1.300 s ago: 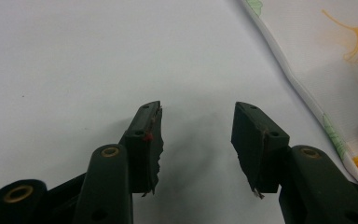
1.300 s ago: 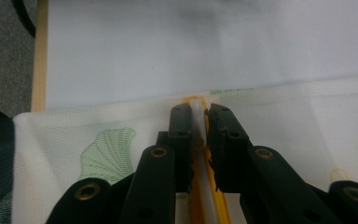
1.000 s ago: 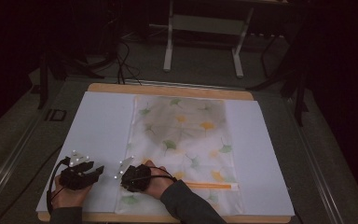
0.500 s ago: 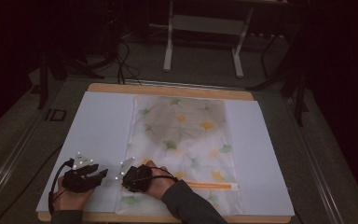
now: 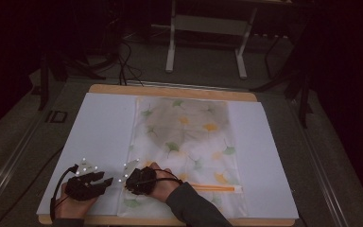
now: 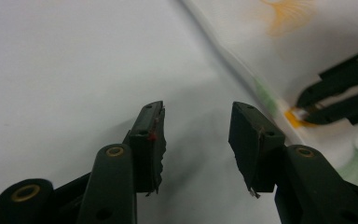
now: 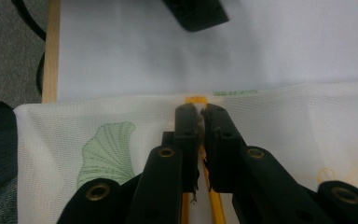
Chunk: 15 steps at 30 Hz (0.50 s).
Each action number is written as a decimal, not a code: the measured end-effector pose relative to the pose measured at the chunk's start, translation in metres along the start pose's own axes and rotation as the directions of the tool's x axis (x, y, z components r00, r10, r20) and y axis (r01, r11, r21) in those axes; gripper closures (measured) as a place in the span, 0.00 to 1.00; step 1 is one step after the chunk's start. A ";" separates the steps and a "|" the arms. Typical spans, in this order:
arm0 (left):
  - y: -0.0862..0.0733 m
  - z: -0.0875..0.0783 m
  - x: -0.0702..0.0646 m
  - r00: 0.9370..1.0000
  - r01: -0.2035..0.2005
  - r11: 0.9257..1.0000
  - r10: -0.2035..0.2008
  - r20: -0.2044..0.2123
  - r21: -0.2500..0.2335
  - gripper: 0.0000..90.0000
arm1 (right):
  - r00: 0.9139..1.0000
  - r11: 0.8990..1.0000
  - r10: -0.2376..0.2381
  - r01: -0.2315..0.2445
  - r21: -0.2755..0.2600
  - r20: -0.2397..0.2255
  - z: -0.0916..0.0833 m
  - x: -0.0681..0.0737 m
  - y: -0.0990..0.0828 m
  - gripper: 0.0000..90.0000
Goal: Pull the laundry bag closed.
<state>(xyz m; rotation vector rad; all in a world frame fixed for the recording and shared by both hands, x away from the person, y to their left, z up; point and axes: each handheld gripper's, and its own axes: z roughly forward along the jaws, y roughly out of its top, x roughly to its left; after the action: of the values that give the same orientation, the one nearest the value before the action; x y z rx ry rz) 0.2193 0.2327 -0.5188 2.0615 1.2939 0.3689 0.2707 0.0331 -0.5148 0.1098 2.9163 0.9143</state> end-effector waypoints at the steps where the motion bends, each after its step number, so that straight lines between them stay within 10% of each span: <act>1: 0.000 0.000 0.000 1.000 0.000 1.000 0.000 0.000 0.000 0.61 | 1.000 1.000 0.000 0.000 0.000 0.000 0.000 0.000 0.000 0.94; 15: 0.000 -0.004 -0.013 0.989 -0.011 1.000 0.010 0.150 0.002 0.64 | 1.000 1.000 0.000 0.000 -0.004 0.007 -0.002 0.000 -0.001 0.94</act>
<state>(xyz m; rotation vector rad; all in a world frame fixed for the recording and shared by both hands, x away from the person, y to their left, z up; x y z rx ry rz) 0.2112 0.2227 -0.5146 2.0573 1.1943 0.2117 0.2699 0.0311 -0.5133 0.1126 2.9081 0.9187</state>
